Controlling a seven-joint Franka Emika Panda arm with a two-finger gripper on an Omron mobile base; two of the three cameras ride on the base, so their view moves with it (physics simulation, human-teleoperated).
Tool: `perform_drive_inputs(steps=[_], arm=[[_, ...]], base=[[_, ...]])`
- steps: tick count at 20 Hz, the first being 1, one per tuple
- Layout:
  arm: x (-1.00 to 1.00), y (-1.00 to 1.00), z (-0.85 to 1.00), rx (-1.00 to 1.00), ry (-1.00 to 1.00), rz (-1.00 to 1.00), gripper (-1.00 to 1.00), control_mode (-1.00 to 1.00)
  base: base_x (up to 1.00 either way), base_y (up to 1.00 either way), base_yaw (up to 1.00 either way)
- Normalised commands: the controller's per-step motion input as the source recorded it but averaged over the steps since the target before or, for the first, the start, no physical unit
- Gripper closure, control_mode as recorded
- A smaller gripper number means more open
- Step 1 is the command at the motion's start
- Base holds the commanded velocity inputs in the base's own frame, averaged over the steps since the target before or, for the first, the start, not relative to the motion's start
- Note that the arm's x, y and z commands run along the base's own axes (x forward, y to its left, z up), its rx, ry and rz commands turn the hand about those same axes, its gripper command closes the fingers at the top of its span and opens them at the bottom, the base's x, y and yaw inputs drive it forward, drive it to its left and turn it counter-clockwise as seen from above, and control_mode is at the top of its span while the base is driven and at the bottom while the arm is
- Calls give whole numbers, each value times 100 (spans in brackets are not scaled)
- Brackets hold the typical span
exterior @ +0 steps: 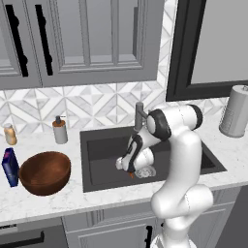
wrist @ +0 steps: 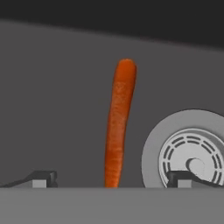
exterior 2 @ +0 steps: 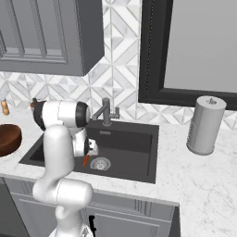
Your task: Pick the carrot from the sink and place it in the bowl. Then pick the bowl and place it in the microwave. Then close the microwave door and press the start button.
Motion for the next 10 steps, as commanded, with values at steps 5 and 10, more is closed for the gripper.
perform_drive_inputs(steps=[5, 10], arm=[[2, 0, -33, 0, 0, 0, -100, -100], [4, 2, -35, 0, 0, 0, 100, -100]], base=[[0, 0, 0], [0, 0, 0]])
